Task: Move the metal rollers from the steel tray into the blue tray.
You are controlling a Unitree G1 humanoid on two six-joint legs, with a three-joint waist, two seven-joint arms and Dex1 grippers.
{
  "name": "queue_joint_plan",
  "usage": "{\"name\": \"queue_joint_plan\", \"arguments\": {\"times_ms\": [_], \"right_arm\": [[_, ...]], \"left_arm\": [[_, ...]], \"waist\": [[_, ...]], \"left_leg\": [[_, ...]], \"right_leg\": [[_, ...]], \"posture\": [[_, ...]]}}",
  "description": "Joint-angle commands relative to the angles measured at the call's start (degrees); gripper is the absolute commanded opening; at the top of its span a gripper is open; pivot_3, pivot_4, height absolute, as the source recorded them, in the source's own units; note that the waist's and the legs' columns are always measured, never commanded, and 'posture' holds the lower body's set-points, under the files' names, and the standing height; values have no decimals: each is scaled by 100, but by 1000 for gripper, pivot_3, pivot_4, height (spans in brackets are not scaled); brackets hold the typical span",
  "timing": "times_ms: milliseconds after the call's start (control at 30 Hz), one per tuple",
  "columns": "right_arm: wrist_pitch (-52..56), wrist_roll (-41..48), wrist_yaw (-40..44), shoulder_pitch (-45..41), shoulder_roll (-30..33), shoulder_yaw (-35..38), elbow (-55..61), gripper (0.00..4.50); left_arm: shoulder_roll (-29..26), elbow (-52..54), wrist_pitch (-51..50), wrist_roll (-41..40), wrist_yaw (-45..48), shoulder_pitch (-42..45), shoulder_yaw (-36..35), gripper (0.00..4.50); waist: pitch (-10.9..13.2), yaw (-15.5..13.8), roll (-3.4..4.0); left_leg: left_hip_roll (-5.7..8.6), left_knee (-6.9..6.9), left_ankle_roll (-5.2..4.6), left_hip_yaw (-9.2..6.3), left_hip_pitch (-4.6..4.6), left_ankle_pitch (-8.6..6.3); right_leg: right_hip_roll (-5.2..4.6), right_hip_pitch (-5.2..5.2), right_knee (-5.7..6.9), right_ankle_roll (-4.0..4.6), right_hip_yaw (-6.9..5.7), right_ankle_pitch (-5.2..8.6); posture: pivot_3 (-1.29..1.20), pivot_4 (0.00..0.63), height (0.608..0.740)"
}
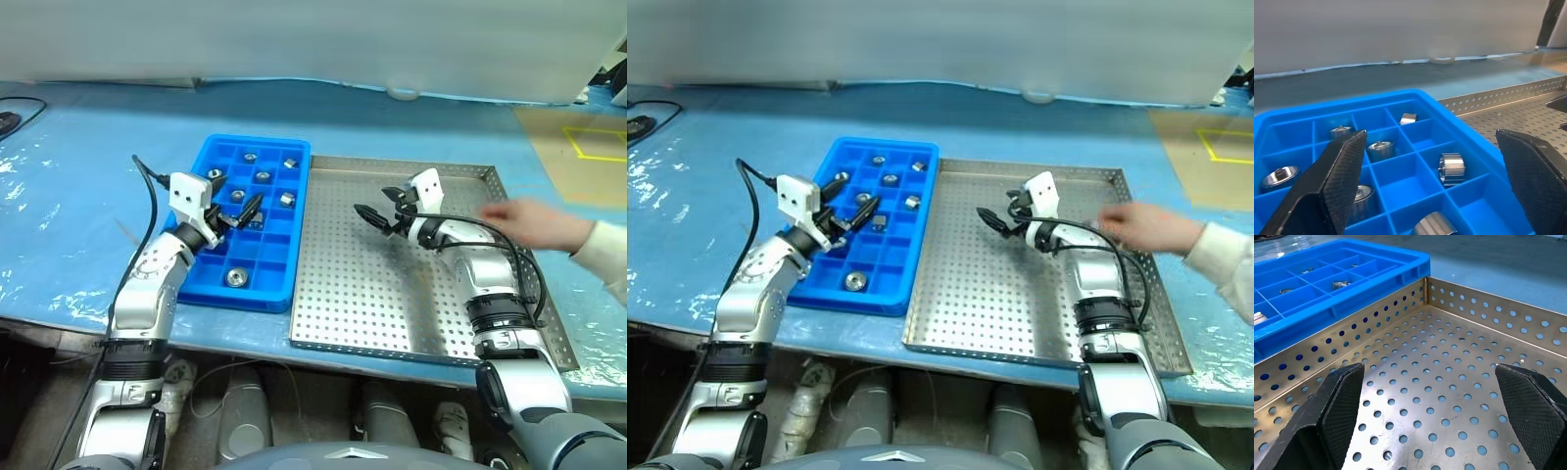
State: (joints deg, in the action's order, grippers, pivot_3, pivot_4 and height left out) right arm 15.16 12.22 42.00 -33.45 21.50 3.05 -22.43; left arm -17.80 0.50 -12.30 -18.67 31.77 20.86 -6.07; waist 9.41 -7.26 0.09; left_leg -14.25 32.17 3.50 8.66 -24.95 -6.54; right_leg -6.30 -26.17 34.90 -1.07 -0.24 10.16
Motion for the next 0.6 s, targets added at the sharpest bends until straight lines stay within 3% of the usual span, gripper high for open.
{"name": "queue_joint_plan", "arguments": {"times_ms": [33, 333, 600], "right_arm": [[232, 236, 257, 150, 203, 49, 622, 4500], [1259, 723, 865, 944, 1067, 165, 2185, 4500], [1875, 504, 348, 1479, 1750, 385, 2533, 4500]], "left_arm": [[48, 137, 0, -149, 304, 178, 221, 4461], [222, -279, 35, -181, 940, 561, 694, 4461], [415, -1036, 367, -30, 1433, 1047, 1017, 4461]], "waist": [[0, -3, 0], [0, 45, 0], [0, 205, 0]], "left_leg": [[0, 0, 0, 0, -1, 0], [0, -1, -3, 13, 13, -2], [6, -1, -9, 34, 35, -6]], "right_leg": [[0, 1, -1, 0, 0, 0], [1, 4, -3, -2, 14, 0], [0, 17, -12, -13, 34, 3]], "posture": [[97, 150, 740], [-35, 150, 740], [-140, 150, 740]]}}
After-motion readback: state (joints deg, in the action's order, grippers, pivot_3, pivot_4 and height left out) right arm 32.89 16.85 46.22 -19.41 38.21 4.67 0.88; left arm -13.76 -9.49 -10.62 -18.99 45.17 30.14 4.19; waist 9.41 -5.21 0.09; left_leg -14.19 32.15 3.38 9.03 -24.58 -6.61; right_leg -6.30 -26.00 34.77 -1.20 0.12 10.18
